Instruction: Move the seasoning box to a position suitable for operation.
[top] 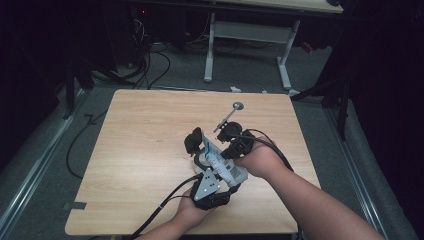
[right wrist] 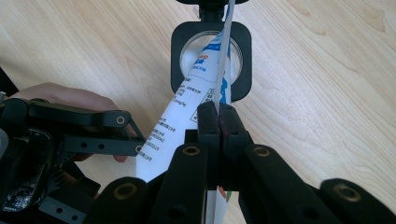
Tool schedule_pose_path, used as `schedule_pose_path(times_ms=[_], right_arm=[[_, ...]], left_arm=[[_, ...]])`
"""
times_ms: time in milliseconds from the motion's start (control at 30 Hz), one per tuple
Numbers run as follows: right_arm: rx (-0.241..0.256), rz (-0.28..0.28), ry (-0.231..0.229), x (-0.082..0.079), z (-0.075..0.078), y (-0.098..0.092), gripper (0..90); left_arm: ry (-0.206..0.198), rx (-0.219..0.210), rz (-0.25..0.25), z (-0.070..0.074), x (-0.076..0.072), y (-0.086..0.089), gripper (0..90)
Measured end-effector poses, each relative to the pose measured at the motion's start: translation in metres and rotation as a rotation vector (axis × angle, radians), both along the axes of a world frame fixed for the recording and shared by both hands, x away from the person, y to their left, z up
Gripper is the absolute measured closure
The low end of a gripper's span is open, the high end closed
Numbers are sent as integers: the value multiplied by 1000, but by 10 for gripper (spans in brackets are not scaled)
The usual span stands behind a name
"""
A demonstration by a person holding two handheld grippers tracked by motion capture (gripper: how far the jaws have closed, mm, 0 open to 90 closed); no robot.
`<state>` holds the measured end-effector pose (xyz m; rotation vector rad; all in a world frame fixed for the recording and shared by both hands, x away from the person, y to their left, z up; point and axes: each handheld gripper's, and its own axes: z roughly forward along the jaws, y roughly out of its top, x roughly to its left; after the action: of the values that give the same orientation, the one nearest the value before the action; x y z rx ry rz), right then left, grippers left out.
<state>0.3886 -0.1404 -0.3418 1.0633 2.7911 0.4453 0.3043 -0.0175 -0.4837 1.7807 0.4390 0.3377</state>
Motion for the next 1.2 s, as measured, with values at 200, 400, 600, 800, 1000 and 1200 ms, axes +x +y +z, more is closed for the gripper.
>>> schedule_pose_path(times_ms=[200,400,600,800,1000,1200], right_arm=[[3,4,-2,0,0,1,898],[3,5,-3,1,0,2,898],[3,7,-3,1,0,3,898],[1,8,-8,1,1,2,898],[1,7,-10,1,1,2,898],[1,7,-9,1,1,2,898]], left_arm=[[0,-4,0,1,0,1,527],[-1,-5,0,1,0,1,528],[-3,-7,1,2,0,1,528],[-5,-10,1,2,1,1,528],[-5,-12,1,2,1,2,529],[-5,-13,1,2,1,1,529]])
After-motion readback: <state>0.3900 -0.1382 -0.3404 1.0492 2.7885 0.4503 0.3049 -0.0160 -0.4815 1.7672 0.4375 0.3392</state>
